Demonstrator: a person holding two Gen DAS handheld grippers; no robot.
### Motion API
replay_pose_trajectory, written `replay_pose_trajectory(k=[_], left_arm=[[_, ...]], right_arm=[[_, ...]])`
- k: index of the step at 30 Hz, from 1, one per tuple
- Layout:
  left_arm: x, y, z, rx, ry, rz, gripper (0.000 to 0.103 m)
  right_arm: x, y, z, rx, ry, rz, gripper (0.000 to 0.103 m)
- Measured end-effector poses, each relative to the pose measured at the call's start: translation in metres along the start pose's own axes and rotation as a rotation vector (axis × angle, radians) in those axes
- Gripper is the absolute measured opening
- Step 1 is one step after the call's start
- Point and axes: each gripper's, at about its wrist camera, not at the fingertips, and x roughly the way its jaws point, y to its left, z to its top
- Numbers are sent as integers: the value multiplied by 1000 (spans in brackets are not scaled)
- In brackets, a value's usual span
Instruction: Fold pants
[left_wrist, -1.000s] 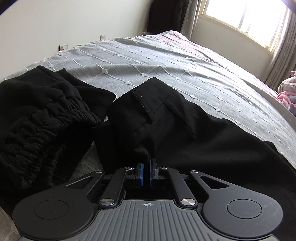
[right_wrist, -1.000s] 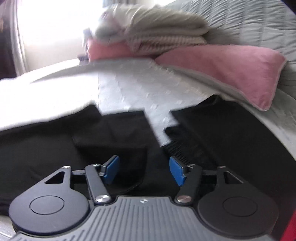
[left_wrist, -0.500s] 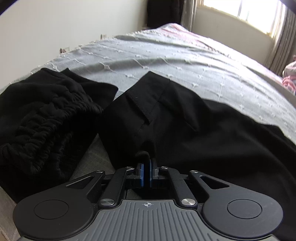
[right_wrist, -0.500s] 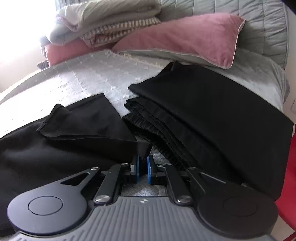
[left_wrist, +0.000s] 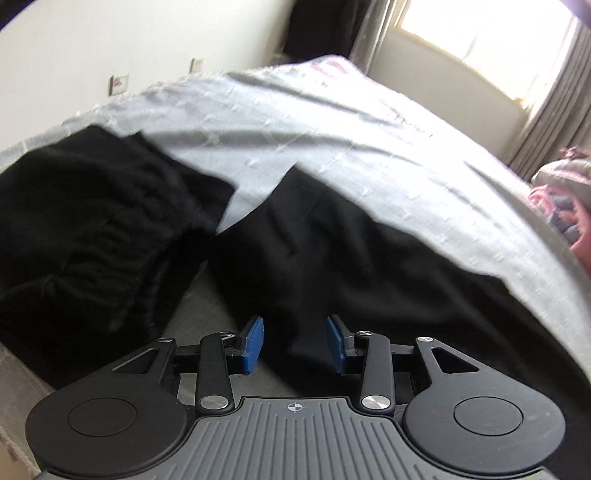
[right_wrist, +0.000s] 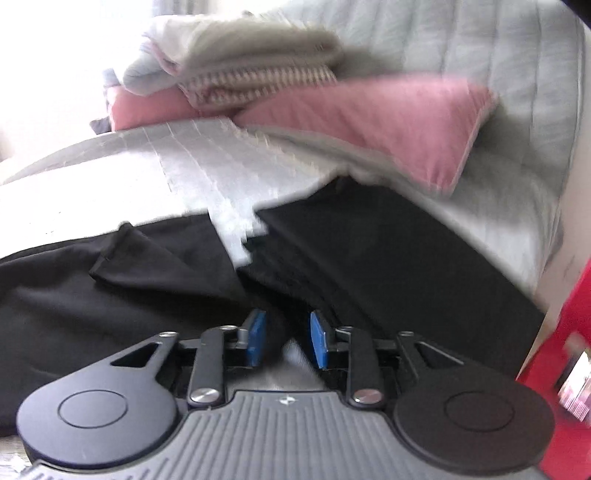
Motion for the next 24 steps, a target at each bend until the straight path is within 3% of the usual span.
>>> replay_pose_trajectory(k=[3, 5, 9, 11, 13, 16, 20, 22, 24], left_arm=[[-4, -28, 1, 58, -29, -30, 36], [0, -46, 1, 100, -33, -64, 36], [24, -92, -7, 174, -1, -126, 36], [37, -114, -15, 212, 21, -155, 36], [48, -133, -21, 247, 37, -173, 36], [57, -148, -25, 285, 44, -198, 36], [62, -155, -23, 300, 44, -208, 36], [68, -155, -23, 289, 51, -210, 36], [71, -156, -22, 281, 55, -214, 36]], right_arm=[[-2, 16, 18, -74, -63, 31, 80], [10, 34, 27, -149, -72, 75, 80], [40, 106, 13, -535, -39, 193, 80], [55, 141, 0, -708, -46, 163, 81], [73, 163, -3, -784, -63, 87, 81], [104, 162, 16, -771, -63, -60, 81], [149, 119, 58, -552, -27, -379, 78], [159, 96, 69, -429, 20, -408, 77], [153, 86, 70, -351, 11, -361, 78]])
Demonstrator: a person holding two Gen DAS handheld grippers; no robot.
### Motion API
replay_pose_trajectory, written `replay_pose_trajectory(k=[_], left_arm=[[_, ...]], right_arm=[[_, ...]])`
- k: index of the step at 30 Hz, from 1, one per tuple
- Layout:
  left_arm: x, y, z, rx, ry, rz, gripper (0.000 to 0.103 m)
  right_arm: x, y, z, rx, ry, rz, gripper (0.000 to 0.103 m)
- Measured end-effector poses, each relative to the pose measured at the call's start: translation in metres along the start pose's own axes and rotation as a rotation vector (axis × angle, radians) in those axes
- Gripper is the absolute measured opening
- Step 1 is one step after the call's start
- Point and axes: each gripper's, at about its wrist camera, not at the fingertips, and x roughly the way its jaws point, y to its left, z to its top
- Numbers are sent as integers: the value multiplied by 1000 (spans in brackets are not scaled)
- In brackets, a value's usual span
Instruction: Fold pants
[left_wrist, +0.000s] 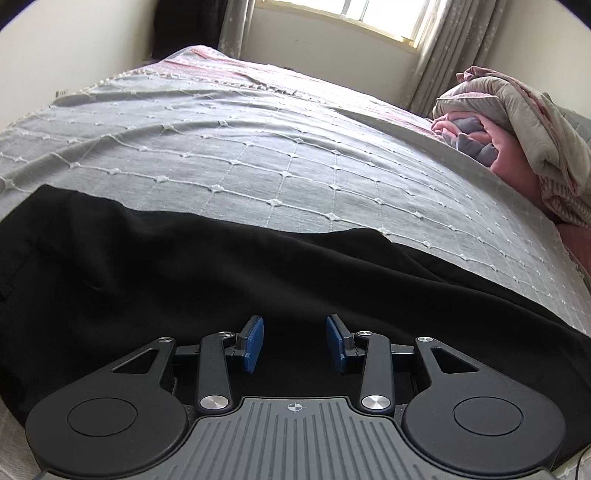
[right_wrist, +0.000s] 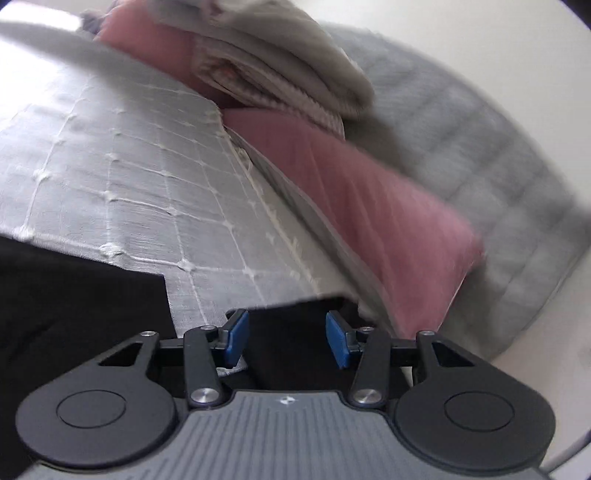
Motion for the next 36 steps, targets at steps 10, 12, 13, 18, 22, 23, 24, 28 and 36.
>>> replay_pose_trajectory(k=[10, 12, 13, 18, 22, 23, 24, 28, 36], left_arm=[[5, -19, 24, -21, -63, -26, 36], [14, -18, 20, -13, -50, -17, 36], [19, -16, 16, -9, -33, -10, 37], [42, 13, 1, -88, 65, 26, 36], [34, 29, 4, -158, 57, -4, 37], [31, 31, 5, -164, 50, -1, 37], [30, 34, 5, -170, 43, 0, 37], [26, 42, 7, -183, 36, 10, 37], [26, 45, 8, -175, 62, -4, 37]], right_arm=[[-63, 14, 16, 336, 16, 434, 79], [-94, 42, 28, 242, -37, 526, 81], [-109, 57, 31, 190, -60, 576, 82], [-166, 129, 48, 48, -79, 861, 82], [-195, 175, 70, 9, -36, 1087, 82], [-202, 187, 76, -4, -26, 1135, 82], [-208, 198, 82, -18, -17, 1182, 82], [-230, 252, 105, -100, 39, 1362, 82], [-237, 352, 124, -324, 83, 1405, 70]])
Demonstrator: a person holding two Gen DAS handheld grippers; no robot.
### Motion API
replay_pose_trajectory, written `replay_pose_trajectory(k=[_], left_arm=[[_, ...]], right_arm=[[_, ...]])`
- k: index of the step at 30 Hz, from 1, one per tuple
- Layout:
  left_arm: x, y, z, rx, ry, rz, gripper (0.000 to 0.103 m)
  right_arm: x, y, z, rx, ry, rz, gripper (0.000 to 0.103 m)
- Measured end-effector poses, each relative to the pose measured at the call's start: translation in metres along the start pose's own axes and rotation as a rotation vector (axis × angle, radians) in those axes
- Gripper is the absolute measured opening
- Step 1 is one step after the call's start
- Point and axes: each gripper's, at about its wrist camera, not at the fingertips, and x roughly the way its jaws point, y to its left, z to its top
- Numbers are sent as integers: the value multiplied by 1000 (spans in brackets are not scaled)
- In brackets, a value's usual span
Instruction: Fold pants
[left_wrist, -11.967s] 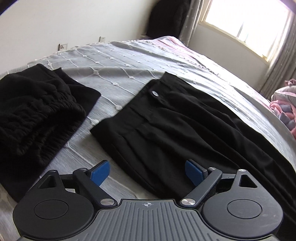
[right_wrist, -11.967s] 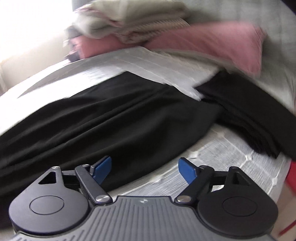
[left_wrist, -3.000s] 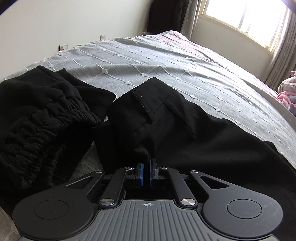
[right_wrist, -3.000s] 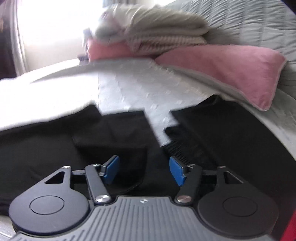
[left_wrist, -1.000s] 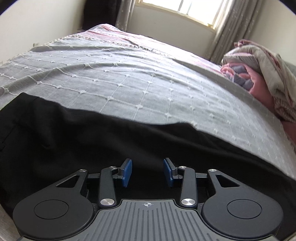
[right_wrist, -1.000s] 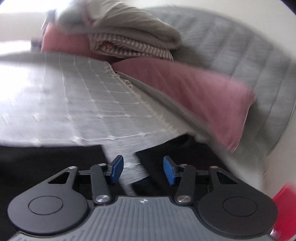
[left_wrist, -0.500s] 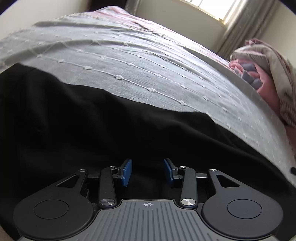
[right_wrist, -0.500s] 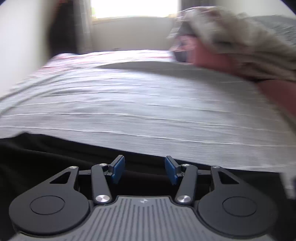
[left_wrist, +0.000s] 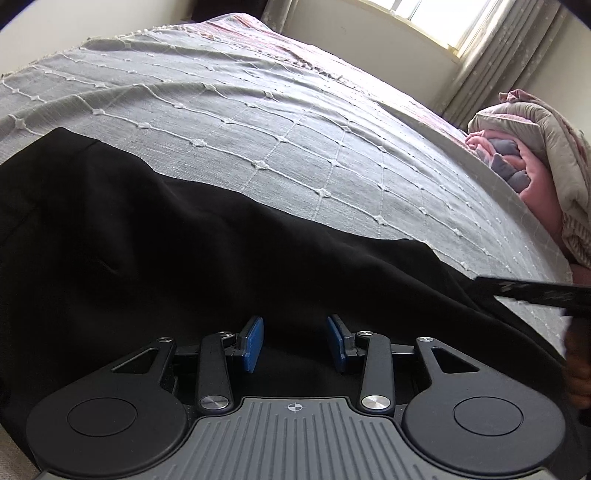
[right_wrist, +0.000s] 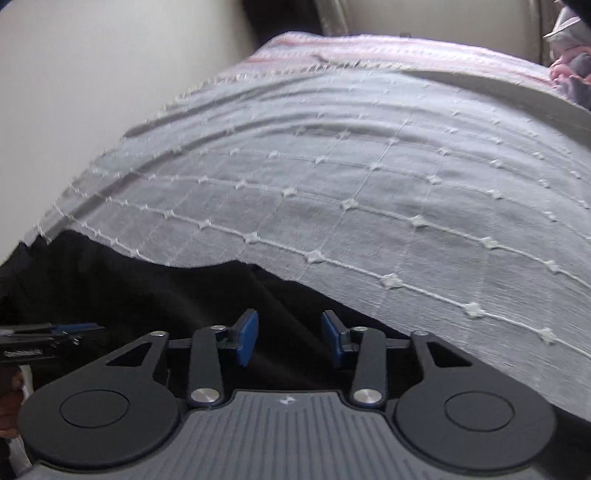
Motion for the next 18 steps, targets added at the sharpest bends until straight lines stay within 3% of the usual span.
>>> replay_pose_trajectory(k=[3, 5, 6, 7, 8, 11, 12, 14, 16, 18], left_arm=[[-1, 1, 2, 9, 1, -22, 36], [-6, -2, 6, 42, -15, -73, 37], [-12, -4, 10, 57, -36, -103, 37], [-17, -7, 15, 67, -60, -124, 38], [-21, -12, 22, 82, -85, -140, 43], [-15, -32, 47, 149, -124, -162, 58], [-3, -40, 56, 197, -105, -177, 66], [35, -50, 75, 280, 0, -207, 72], [73, -53, 89, 301, 94, -259, 72], [101, -58, 91, 302, 131, -251, 72]], right_arm=[[14, 1, -9, -56, 47, -24, 70], [6, 6, -17, -90, 33, -22, 70], [6, 8, -18, -105, 28, -31, 60], [5, 9, -18, -114, 21, -44, 40], [5, 10, -18, -122, 18, -57, 34], [-4, 18, -15, -183, -9, -106, 34], [-7, 22, -12, -203, -31, -126, 34], [-17, 27, -8, -230, -70, -157, 34], [-21, 31, -3, -266, -93, -179, 34], [-17, 34, 3, -291, -103, -213, 34]])
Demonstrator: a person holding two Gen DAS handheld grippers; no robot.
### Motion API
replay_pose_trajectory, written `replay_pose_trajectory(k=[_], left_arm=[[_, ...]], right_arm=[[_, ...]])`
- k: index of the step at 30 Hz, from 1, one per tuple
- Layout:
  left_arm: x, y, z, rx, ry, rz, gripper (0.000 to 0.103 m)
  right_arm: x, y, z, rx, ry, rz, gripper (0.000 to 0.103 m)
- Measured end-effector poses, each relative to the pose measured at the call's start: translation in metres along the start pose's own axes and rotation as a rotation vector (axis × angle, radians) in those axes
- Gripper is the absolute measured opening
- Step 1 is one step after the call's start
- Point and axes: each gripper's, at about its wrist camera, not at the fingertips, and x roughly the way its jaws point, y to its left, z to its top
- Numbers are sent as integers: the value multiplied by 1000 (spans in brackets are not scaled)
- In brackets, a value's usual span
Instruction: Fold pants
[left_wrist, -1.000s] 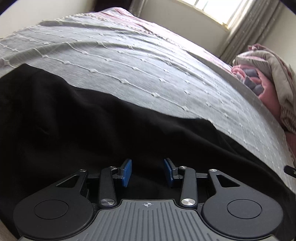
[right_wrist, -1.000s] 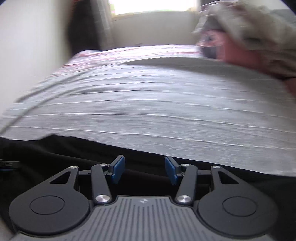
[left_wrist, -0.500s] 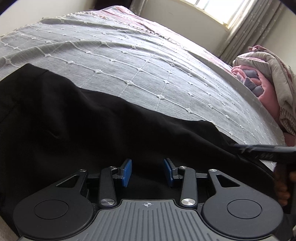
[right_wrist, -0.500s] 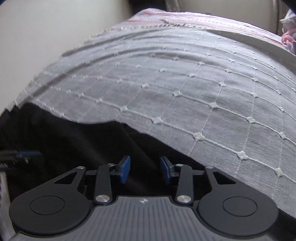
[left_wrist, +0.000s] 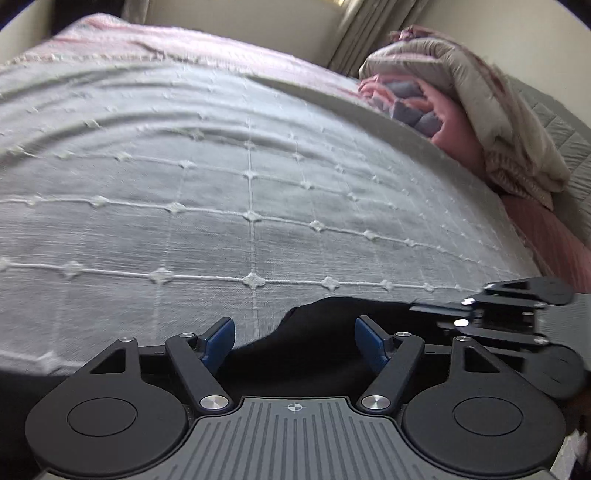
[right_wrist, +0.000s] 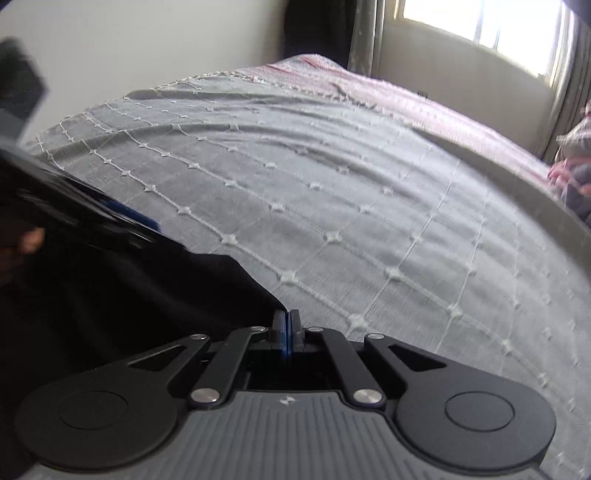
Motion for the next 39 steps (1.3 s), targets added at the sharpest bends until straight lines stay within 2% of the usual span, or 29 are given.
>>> replay_pose_trajectory(k=[2, 4, 5, 6, 9, 11, 13, 14, 15, 18, 19, 22, 25, 27, 28, 29, 30, 31, 33, 39], left_arm=[[20, -3, -3, 42, 18, 55, 64], [26, -12, -10, 101, -23, 99, 29], [26, -15, -11, 102, -30, 92, 9], [25, -15, -11, 93, -34, 108, 9], [22, -21, -13, 135, -82, 157, 6], [18, -21, -15, 122, -108, 160, 6], [16, -22, -19, 128, -130, 164, 6], [18, -24, -21, 147, -128, 172, 6], [21, -26, -23, 167, -123, 181, 6], [23, -28, -22, 161, -123, 196, 8], [22, -27, -21, 142, -122, 192, 9], [22, -26, -18, 119, -120, 192, 10], [22, -29, -19, 115, -120, 207, 10], [22, -31, -19, 105, -121, 221, 10], [22, -32, -18, 97, -123, 229, 10], [22, -35, -18, 98, -125, 242, 10], [23, -38, -18, 101, -128, 257, 9], [23, -41, -18, 102, -132, 268, 8], [22, -48, -18, 113, -139, 299, 7], [24, -64, -15, 101, -170, 354, 5]], right_arm=[[13, 2, 4, -22, 9, -27, 34], [28, 1, 3, 10, 5, -84, 35], [30, 0, 0, 31, -6, -139, 34], [29, -2, -4, 31, -23, -185, 35], [2, -28, -29, 107, -66, -176, 41], [-27, -59, -60, 173, -78, -200, 43], [-52, -97, -98, 216, -52, -262, 56], [-65, -118, -118, 245, -28, -303, 60], [-77, -140, -138, 277, -1, -350, 69], [-117, -194, -202, 366, 86, -610, 84], [-133, -212, -225, 416, 100, -683, 84], [-177, -258, -282, 626, 98, -781, 85], [-190, -278, -309, 685, 104, -835, 84], [-185, -279, -311, 638, 93, -779, 82], [-182, -278, -309, 615, 87, -754, 76], [-177, -279, -307, 605, 84, -723, 68], [-174, -280, -306, 610, 79, -683, 45], [-172, -280, -303, 605, 87, -684, 41], [-173, -279, -301, 563, 90, -695, 41], [-188, -272, -299, 571, 18, -706, 41]])
